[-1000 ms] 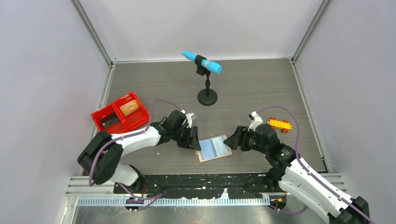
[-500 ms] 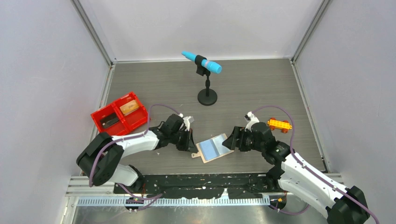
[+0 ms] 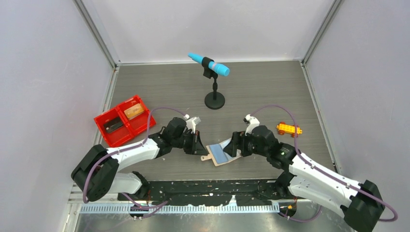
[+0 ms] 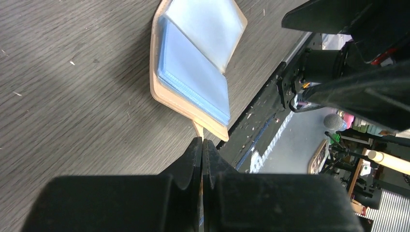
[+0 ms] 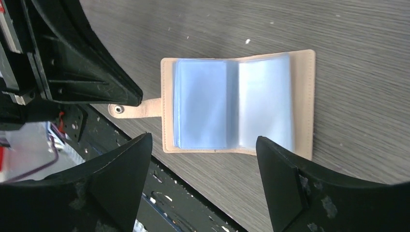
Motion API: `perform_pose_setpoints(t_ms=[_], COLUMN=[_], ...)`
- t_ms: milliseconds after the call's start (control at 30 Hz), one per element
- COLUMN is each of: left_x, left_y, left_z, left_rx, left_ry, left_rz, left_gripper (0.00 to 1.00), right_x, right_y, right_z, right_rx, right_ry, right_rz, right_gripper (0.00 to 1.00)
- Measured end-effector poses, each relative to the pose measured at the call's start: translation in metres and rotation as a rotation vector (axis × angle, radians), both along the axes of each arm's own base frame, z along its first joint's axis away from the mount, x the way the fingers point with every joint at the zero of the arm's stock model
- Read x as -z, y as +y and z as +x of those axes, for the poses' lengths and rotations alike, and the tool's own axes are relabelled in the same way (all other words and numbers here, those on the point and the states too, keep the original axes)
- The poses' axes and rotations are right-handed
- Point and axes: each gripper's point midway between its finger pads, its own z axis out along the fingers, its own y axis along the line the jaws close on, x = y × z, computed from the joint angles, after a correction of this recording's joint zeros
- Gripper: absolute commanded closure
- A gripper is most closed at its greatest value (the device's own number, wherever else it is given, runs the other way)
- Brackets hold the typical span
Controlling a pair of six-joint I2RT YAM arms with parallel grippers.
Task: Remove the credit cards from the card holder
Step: Remove the credit card from the card holder.
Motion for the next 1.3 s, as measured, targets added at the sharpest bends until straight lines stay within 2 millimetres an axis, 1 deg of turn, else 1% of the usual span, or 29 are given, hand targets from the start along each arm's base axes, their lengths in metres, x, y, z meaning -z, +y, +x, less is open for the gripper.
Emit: perform_pose_setpoints(t_ms=[100,200,333,433,600,800,1000,1300], left_x=[-0.002,0.001,0.003,0.002,0.001,0.003,0.004,0.005], left_y=[0.0,0.001,0.002,0.002,0.002,0.003,0.003,0.004], left_z=[-0.001,-0.003,-0.004,-0.004,-0.004,-0.006,-0.006,-0.006], left_rx=[0.0,0.001,0.001,-0.001,-0.006,-0.008,-0.009,-0.011], left_ry=[-0.004,0.001,0.007,0.008,0.015,0.021,0.022,0.022], left_rz=[-0.011,-0.011,-0.008,-0.011,-0.013,-0.009,-0.008,-0.005], left_gripper=[1.0,1.0,1.0,1.0,1.0,1.0,1.0,1.0], right_x=[0.001,0.007,0.023,0.03,0.041,0.054,0.07,0.072], right_y=[0.015,0.025,0.031,0.036,0.043,0.048,0.046,0.043], right_z=[-0.004,-0.006,-0.003,-0.001,-0.003,-0.009,-0.012,-0.005], right_rx=[-0.06,-0.098,-0.107,-0.113,-0.138,-0.163,-0.164,-0.122], right_ry=[-0.019,-0.025,-0.006,0.0,0.014,0.031,0.047,0.019], right_rz=[-0.051,-0.086,-0.123,-0.131,-0.146,-0.178,-0.233,-0.262], right_gripper=[0.11,0.11,0.13,0.14,0.13,0.14,0.18,0.27])
